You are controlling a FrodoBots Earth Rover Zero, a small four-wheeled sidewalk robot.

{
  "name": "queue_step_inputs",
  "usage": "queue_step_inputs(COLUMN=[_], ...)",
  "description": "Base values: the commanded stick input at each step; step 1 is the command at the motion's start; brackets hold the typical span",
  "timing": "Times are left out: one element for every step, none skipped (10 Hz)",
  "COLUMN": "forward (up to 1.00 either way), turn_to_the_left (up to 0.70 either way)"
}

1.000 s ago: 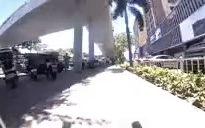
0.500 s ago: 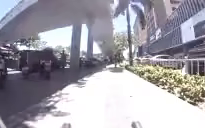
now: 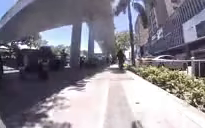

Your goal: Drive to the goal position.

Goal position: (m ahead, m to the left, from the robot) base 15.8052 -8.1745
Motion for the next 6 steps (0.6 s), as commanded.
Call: queue_step_inputs(forward=[0.45,0.45,0.45,0.45,0.45,0.44], turn_to_the_left=[0.0,0.0,0.0,0.0,0.0,0.0])
